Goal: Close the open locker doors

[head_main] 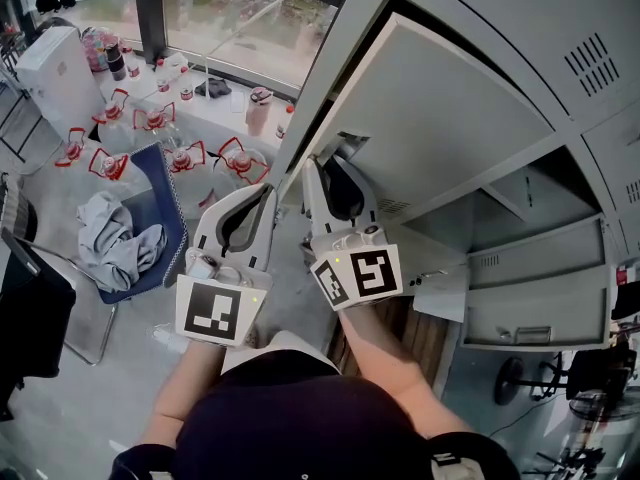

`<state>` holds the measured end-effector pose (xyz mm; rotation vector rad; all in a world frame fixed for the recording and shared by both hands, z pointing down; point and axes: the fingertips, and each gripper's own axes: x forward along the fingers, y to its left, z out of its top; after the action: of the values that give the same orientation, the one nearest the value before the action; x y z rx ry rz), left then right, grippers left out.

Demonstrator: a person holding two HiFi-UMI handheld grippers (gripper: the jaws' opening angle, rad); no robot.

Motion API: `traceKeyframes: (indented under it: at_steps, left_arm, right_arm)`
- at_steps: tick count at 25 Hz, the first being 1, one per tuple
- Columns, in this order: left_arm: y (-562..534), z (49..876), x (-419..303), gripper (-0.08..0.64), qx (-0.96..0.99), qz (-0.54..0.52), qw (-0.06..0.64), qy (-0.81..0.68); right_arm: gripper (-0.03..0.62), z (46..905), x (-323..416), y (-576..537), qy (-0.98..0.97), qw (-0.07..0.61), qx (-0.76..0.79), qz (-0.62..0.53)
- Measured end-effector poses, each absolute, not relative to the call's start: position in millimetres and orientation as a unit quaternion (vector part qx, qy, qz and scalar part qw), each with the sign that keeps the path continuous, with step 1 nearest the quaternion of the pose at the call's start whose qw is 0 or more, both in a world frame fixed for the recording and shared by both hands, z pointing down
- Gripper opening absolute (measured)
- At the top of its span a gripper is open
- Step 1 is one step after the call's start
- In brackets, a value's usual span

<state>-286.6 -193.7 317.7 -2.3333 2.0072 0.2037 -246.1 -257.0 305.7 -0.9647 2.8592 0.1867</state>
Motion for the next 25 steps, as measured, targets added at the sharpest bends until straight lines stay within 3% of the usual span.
traceKeyframes:
  at_steps: [25]
  left_arm:
    - [-207.2, 325.4, -297.2, 0.002, -0.751, 0.063, 0.019, 0.657]
  right_arm:
    - [0.041, 305.6, -252.4, -290.7, 0.932, 0.062, -0.354, 0.05]
